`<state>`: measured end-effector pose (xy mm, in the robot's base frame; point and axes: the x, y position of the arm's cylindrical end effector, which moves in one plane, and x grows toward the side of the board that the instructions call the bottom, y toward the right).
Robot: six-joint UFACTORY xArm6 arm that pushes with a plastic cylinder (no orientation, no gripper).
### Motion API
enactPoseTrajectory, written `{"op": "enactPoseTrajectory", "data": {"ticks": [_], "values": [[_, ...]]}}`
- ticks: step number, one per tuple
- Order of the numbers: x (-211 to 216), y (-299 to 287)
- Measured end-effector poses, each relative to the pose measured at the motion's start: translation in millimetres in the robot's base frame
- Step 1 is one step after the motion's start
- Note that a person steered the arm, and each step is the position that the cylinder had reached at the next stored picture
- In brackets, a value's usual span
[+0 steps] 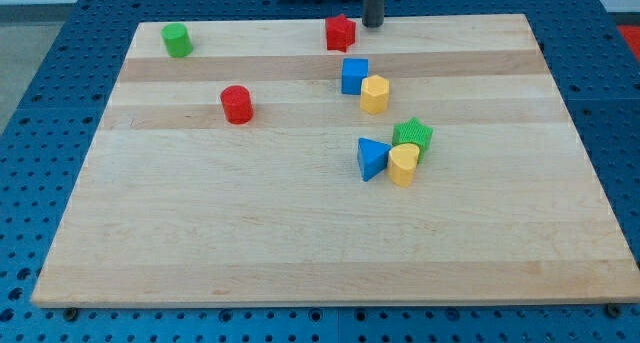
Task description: Slide the red star slightly to the top left of cube
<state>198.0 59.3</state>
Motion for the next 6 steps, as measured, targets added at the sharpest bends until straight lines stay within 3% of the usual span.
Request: {"op": "enactPoseTrajectory", "data": {"ticks": [6], "values": [[17,-10]]}}
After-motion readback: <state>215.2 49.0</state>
